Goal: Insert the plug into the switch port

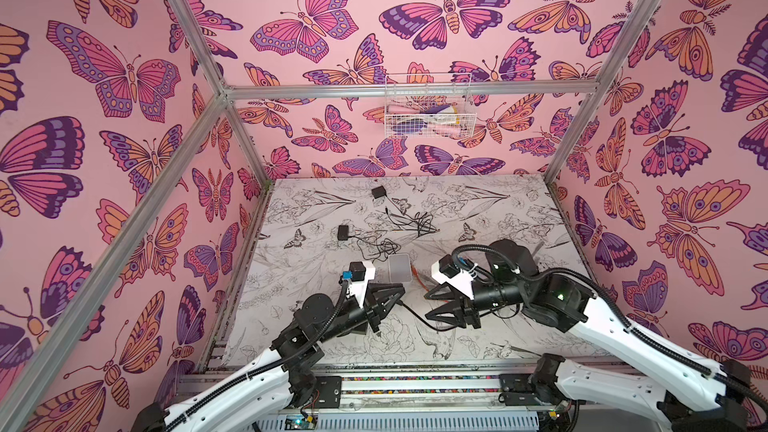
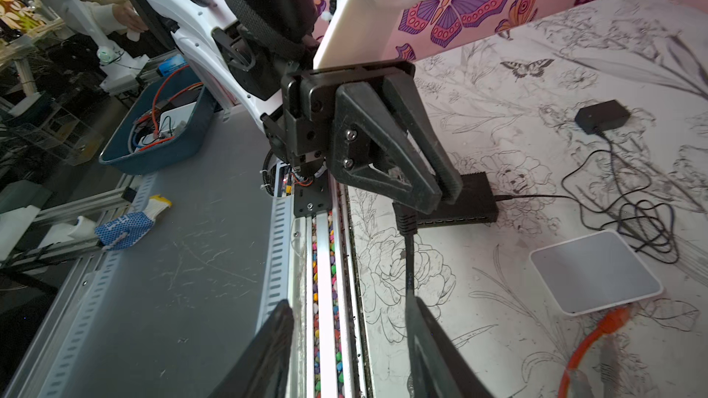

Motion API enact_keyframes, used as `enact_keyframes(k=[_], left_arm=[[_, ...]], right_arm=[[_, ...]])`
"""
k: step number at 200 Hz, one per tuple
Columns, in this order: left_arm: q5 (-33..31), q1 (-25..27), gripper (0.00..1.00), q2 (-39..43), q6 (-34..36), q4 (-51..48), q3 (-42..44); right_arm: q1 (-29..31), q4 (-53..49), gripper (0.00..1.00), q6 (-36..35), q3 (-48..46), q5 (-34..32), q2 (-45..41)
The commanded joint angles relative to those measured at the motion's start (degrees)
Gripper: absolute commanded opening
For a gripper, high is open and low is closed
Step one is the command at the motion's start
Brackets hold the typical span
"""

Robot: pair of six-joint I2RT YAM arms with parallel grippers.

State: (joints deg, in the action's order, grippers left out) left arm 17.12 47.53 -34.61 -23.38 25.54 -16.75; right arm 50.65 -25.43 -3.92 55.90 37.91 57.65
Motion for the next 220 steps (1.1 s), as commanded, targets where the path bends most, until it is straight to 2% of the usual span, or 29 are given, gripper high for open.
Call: enact_keyframes(k=[1, 103, 167, 220], left_arm=[[2.67, -0.24, 0.00, 2.07, 0.46, 2.07, 1.41], [6.91, -0.24, 0.00, 2.71, -0.24, 5.87, 1.55], [7.22, -0.28, 0.00, 2.79, -0.45, 6.28, 1.61], [7.29, -0.24, 0.00, 2.63, -0.44, 6.76, 1.61]], right_arm=[[-0.67, -1.38, 0.49, -2.92, 2.45, 4.31, 1.24], [-2.83, 0.66, 0.49, -2.93, 3.58, 8.13, 7.43], [-2.82, 5.18, 0.48, 0.12, 3.11, 11.00, 11.46], [-2.75, 6.67, 0.41, -1.43, 2.42, 13.41, 12.77]])
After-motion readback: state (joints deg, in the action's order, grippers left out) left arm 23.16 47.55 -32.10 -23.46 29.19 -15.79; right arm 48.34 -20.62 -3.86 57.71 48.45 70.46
